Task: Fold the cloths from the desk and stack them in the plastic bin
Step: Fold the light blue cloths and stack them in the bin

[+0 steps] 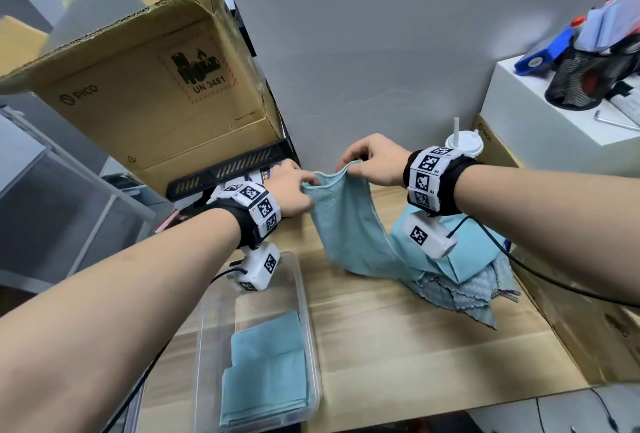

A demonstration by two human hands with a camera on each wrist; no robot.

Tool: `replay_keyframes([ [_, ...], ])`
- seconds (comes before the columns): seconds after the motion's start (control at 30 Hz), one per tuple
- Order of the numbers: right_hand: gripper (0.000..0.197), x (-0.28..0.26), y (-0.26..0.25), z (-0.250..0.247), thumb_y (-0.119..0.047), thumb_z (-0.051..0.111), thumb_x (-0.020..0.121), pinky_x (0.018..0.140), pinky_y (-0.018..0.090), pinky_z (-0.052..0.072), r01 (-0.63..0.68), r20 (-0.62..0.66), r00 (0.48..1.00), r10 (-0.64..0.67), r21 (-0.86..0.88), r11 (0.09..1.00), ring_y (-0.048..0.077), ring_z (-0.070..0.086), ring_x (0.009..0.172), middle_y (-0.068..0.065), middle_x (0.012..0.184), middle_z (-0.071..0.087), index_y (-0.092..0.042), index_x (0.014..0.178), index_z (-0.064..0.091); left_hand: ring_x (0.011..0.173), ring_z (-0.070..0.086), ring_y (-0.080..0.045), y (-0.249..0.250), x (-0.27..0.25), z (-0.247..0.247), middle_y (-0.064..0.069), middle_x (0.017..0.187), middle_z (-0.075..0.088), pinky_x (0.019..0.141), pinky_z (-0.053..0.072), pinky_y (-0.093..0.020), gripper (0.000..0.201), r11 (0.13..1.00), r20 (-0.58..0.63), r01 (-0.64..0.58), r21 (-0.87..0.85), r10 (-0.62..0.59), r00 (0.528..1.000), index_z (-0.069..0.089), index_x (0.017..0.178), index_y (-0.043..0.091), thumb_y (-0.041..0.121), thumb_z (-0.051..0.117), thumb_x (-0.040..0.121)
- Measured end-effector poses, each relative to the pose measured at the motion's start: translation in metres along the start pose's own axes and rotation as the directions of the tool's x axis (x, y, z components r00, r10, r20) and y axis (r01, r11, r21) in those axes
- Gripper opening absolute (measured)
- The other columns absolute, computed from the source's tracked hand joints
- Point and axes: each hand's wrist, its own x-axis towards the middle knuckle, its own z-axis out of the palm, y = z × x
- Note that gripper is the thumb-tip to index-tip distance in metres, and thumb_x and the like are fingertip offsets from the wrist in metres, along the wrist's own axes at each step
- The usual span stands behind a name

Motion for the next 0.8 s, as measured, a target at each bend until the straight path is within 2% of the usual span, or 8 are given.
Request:
replay_keyframes([
  [0.07, 0.018, 0.002, 0.004, -0.005, -0.006, 0.060, 0.084, 0.059, 0.011, 0.044, -0.008, -0.027, 1.000, 0.008, -0.022, 1.000, -0.003, 0.052, 0.057, 0.001, 0.076, 0.070, -0.009, 0.089, 0.077, 0.109, 0.049, -0.028, -0.005, 0.000, 0.002, -0.010, 0.109, 0.056, 0.088, 0.040, -0.029, 0.023, 0.997, 0.009, 0.003, 0.082, -0.003, 1.000, 0.073, 0.100, 0.023, 0.029, 0.067, 0.079],
  [0.13, 0.017, 0.004, 0.013, -0.010, -0.008, 0.063, 0.083, 0.058, 0.010, 0.043, -0.026, -0.075, 0.997, 0.020, -0.080, 0.996, 0.000, 0.051, 0.058, -0.003, 0.075, 0.068, -0.013, 0.092, 0.077, 0.086, 0.062, -0.030, -0.010, -0.003, -0.002, -0.013, 0.081, 0.065, 0.068, 0.049, -0.031, 0.021, 0.997, -0.038, 0.031, 0.065, -0.029, 0.999, 0.071, 0.076, 0.012, 0.032, 0.064, 0.076],
  [0.2, 0.019, 0.005, 0.025, -0.015, -0.012, 0.069, 0.081, 0.066, 0.016, 0.044, -0.049, -0.140, 0.990, 0.028, -0.147, 0.988, 0.005, 0.052, 0.062, -0.005, 0.073, 0.063, -0.021, 0.097, 0.073, 0.069, 0.061, -0.028, -0.015, -0.007, -0.010, -0.012, 0.068, 0.065, 0.058, 0.047, -0.030, 0.024, 0.999, -0.114, 0.031, 0.019, -0.029, 0.993, 0.067, 0.068, 0.010, 0.031, 0.063, 0.078],
  [0.27, 0.024, 0.002, 0.034, -0.019, -0.015, 0.074, 0.078, 0.072, 0.023, 0.047, -0.067, -0.180, 0.983, 0.037, -0.168, 0.984, 0.011, 0.056, 0.067, -0.002, 0.075, 0.062, -0.028, 0.096, 0.067, 0.059, 0.054, -0.023, -0.018, -0.012, -0.017, -0.012, 0.066, 0.066, 0.057, 0.045, -0.028, 0.022, 0.997, -0.170, -0.022, -0.071, 0.010, 0.985, 0.071, 0.070, 0.011, 0.027, 0.063, 0.083],
  [0.37, 0.019, -0.002, 0.035, -0.019, -0.015, 0.075, 0.077, 0.070, 0.024, 0.047, -0.028, -0.201, 0.980, -0.010, -0.188, 0.982, 0.009, 0.054, 0.063, -0.003, 0.072, 0.061, -0.027, 0.087, 0.065, 0.050, 0.043, -0.015, -0.018, -0.016, -0.026, -0.009, 0.058, 0.062, 0.052, 0.041, -0.025, 0.020, 0.970, -0.291, -0.091, -0.224, 0.023, 0.957, 0.074, 0.069, 0.012, 0.026, 0.068, 0.082],
  [0.57, 0.010, 0.003, 0.028, -0.020, -0.021, 0.074, 0.081, 0.073, 0.022, 0.047, -0.031, -0.282, 0.959, -0.031, -0.214, 0.976, 0.008, 0.057, 0.069, -0.008, 0.073, 0.065, -0.024, 0.091, 0.075, 0.052, 0.055, -0.012, -0.019, -0.018, -0.033, -0.004, 0.060, 0.068, 0.057, 0.054, -0.032, 0.014, 0.925, -0.451, -0.140, -0.353, -0.036, 0.892, 0.069, 0.063, 0.016, 0.022, 0.080, 0.070],
  [0.7, 0.010, 0.008, 0.022, -0.020, -0.017, 0.069, 0.083, 0.076, 0.021, 0.048, -0.037, -0.308, 0.951, -0.030, -0.211, 0.977, 0.012, 0.063, 0.072, -0.004, 0.074, 0.069, -0.021, 0.090, 0.076, 0.055, 0.053, -0.014, -0.021, -0.017, -0.032, -0.008, 0.071, 0.068, 0.057, 0.050, -0.032, 0.041, 0.903, -0.442, -0.166, -0.397, -0.029, 0.896, 0.044, 0.079, 0.016, 0.015, 0.083, 0.064],
  [0.8, 0.011, 0.012, 0.020, -0.017, -0.014, 0.064, 0.084, 0.076, 0.022, 0.049, -0.020, -0.312, 0.949, -0.045, -0.202, 0.979, 0.014, 0.065, 0.070, -0.005, 0.069, 0.068, -0.023, 0.083, 0.071, 0.061, 0.054, -0.014, -0.023, -0.018, -0.032, -0.007, 0.076, 0.068, 0.067, 0.049, -0.031, 0.045, 0.924, -0.367, -0.146, -0.353, 0.006, 0.930, 0.051, 0.102, 0.017, 0.014, 0.081, 0.069],
])
